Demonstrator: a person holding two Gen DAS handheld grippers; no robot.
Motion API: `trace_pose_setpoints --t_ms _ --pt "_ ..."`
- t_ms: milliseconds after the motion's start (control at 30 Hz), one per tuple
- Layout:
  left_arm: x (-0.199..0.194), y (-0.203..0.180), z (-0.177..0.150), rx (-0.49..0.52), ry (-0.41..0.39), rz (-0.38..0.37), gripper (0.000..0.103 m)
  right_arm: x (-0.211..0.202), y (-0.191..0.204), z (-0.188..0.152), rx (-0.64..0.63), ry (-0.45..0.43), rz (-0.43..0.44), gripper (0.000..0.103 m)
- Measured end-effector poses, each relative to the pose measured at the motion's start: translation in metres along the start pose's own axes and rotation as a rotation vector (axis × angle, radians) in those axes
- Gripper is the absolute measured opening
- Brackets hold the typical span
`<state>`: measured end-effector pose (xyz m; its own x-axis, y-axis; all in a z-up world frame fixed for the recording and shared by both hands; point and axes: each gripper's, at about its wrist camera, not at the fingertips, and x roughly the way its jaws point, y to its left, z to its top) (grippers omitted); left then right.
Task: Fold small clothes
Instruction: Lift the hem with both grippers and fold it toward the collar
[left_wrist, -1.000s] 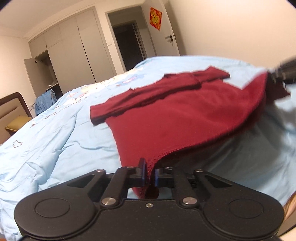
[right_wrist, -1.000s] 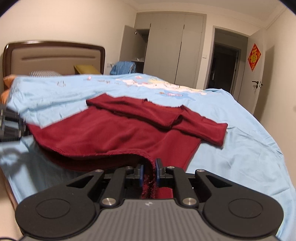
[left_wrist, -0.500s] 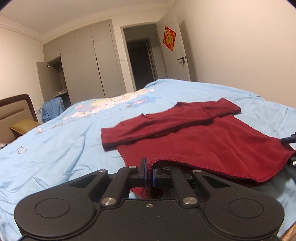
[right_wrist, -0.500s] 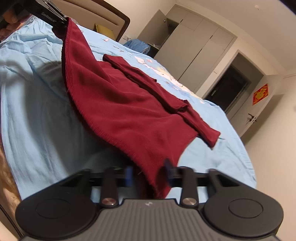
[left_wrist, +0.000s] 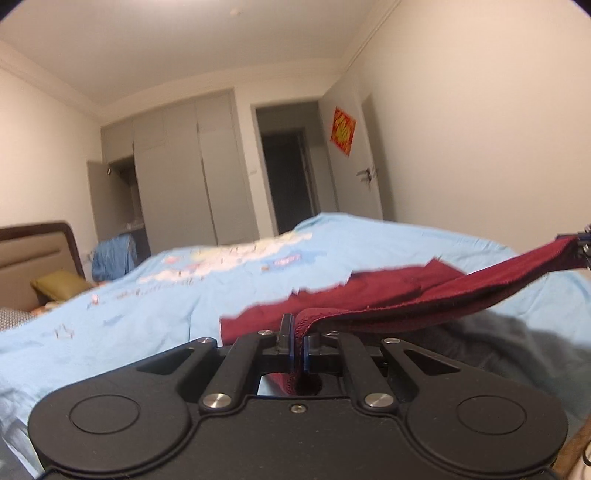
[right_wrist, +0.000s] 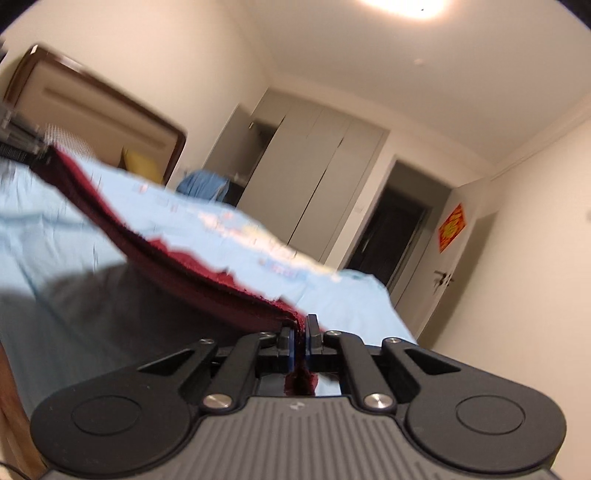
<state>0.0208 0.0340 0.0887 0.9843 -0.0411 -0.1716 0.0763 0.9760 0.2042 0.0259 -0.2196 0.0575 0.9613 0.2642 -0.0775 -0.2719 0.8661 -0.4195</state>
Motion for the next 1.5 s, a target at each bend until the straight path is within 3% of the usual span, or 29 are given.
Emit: trace_pose_setpoints --t_ms 267,367,500,667,767,867,1067,1300,1500 --pt "-0.075 0.016 0.052 -0.016 -0.008 -0.132 0.003 -0.061 -0.032 0.034 0.047 -0.061 0.015 0.006" --pt "-0.086 0.020 0.065 -0.007 0.023 -0.181 0.003 -0.061 -0.039 0.038 0.048 -0.048 0.028 0.006" --pt "-0.069 0.027 0.073 -0.016 0.064 -0.222 0.003 -0.037 -0.043 0.041 0.030 -0.042 0.032 0.006" --pt "-0.010 0.046 0.088 -0.121 0.201 -0.253 0.004 0.022 -0.057 0.046 0.030 0.007 0.074 0.006" --pt "0.037 0.062 0.096 -0.163 0.302 -0.279 0.004 0.064 -0.059 0.052 -0.050 0.048 0.080 0.006" --pt "0.086 0.076 0.101 -0.163 0.376 -0.289 0.004 0.108 -0.056 0.057 -0.112 0.095 0.093 0.006" --pt "0.180 0.085 0.101 -0.122 0.460 -0.228 0.004 0.197 -0.047 0.056 -0.162 0.188 0.108 0.006" --pt "0.280 0.099 0.064 -0.190 0.599 -0.166 0.004 0.276 -0.028 0.032 -0.150 0.303 0.151 0.006" --pt "0.324 0.105 0.031 -0.257 0.655 -0.136 0.004 0.323 -0.014 0.006 -0.134 0.381 0.173 0.006"
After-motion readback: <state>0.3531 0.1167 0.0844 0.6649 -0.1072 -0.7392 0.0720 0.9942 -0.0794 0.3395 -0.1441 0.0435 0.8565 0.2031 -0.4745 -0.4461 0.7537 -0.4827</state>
